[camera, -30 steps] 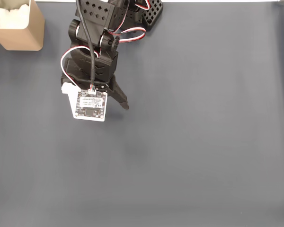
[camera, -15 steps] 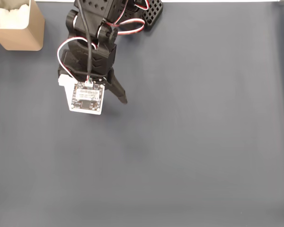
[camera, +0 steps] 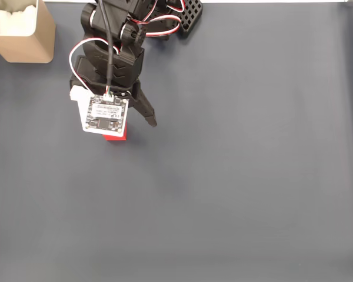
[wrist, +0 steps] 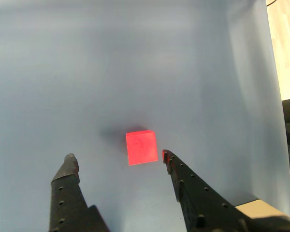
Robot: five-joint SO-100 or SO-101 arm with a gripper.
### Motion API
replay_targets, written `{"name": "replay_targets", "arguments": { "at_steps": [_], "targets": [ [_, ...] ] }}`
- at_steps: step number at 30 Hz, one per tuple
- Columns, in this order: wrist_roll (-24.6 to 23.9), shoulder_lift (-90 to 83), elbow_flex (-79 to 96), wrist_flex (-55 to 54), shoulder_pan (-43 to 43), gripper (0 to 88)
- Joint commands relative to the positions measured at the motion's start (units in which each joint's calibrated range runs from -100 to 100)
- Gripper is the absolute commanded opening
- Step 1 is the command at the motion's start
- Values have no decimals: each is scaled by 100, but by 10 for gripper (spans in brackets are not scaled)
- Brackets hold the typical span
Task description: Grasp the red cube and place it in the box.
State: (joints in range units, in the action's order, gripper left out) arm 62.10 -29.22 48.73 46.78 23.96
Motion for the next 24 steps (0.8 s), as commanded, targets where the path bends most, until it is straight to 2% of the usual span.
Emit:
{"name": "replay_targets", "arguments": {
  "at_steps": [1,24],
  "targets": [
    [24,19,-457,-96,40,403],
    [0,739,-530,-514,104,432]
  ]
}}
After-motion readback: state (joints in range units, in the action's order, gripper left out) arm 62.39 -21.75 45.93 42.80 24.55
